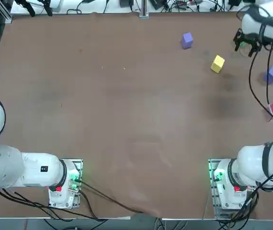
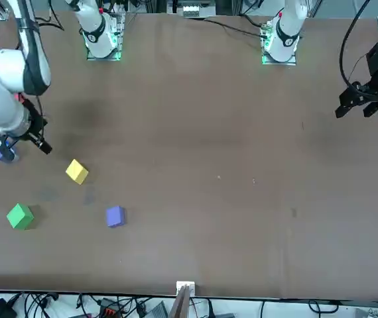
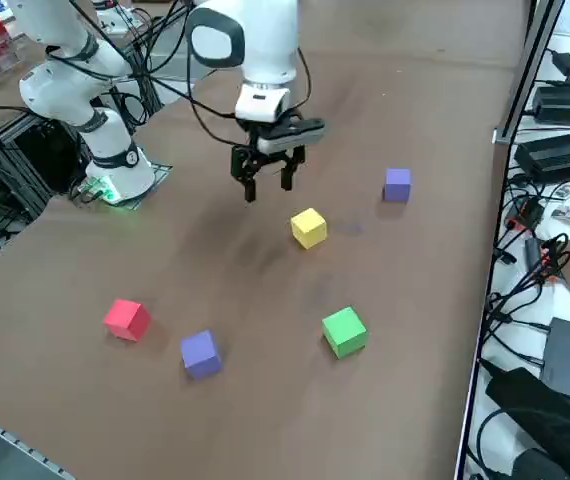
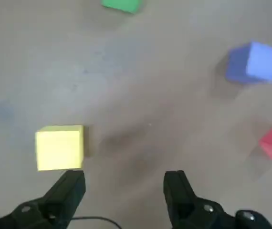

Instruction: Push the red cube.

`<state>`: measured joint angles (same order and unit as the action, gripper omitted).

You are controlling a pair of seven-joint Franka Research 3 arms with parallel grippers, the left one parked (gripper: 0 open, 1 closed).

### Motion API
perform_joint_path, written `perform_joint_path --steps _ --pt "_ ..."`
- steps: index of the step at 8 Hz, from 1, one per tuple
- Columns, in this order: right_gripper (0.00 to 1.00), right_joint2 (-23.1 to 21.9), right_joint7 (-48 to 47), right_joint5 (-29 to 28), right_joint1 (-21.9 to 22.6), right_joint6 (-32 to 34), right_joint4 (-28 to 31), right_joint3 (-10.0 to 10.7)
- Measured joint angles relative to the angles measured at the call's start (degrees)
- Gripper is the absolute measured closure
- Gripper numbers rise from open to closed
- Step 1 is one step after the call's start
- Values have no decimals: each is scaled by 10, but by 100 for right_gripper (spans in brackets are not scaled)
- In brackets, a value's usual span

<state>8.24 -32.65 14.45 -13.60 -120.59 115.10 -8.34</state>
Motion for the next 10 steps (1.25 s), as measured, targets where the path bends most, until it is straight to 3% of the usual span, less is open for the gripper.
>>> perform_joint_path --steps 5,8,10 --pt "0 -4 256 -9 3 22 -59 3" --pt "0 -21 336 -97 6 148 -146 3" --pt "0 -22 351 -113 24 193 -205 8"
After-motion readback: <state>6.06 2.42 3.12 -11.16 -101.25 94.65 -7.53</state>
